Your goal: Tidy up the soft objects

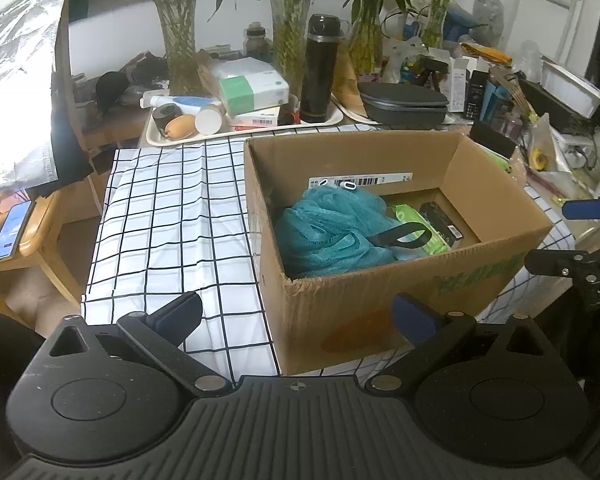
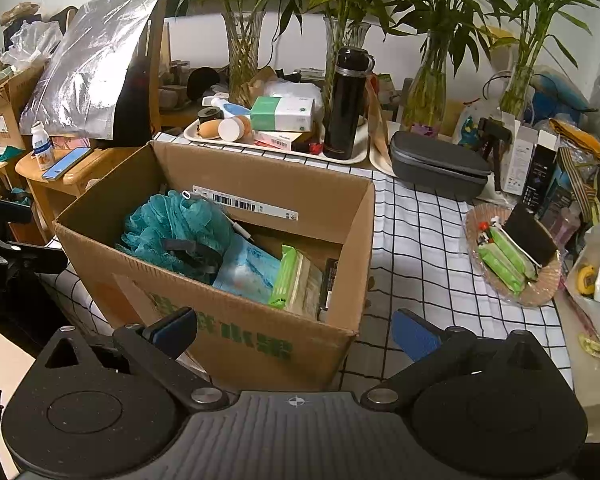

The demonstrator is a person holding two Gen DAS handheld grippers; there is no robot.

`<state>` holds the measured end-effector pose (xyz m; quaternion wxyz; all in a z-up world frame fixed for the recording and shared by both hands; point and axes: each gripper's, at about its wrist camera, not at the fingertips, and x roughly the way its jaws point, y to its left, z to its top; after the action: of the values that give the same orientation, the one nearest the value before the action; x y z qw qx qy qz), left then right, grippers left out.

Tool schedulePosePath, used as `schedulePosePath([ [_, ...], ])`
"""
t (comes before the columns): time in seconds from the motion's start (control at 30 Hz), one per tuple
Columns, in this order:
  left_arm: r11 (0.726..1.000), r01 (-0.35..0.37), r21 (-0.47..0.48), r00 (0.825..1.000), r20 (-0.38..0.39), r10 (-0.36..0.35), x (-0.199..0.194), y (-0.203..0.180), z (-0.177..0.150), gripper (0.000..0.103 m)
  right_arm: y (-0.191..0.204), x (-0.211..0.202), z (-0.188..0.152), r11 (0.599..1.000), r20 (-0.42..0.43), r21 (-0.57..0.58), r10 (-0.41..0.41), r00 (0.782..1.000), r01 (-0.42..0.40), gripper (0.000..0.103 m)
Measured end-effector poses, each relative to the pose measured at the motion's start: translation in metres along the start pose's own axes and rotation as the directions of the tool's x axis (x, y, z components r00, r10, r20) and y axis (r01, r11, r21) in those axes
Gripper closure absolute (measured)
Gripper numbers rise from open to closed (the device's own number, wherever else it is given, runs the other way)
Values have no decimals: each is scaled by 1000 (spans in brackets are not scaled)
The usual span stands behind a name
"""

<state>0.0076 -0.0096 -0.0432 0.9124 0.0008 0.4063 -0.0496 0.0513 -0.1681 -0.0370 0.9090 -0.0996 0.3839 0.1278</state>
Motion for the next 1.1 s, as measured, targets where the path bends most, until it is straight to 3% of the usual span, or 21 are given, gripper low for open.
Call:
schedulePosePath([
  [0.3, 1000, -7, -7, 1000, -4, 7, 1, 1, 0, 0, -1, 1, -1, 1000, -1, 11, -13, 1000, 13, 0],
  [0.43, 1000, -14, -17, 1000, -8, 14, 1, 1, 0, 0, -4, 1, 0, 997, -13, 71, -35, 999, 36, 0],
  [0.73, 997, -61, -47, 997, -55, 59, 6, -2, 0, 0, 2, -1, 0, 980, -48, 156, -121, 992, 127, 0],
  [1.1, 996, -80, -50, 995, -69, 76, 8, -6, 0, 0, 4, 3, 1, 979, -51, 150, -133, 990, 139, 0],
])
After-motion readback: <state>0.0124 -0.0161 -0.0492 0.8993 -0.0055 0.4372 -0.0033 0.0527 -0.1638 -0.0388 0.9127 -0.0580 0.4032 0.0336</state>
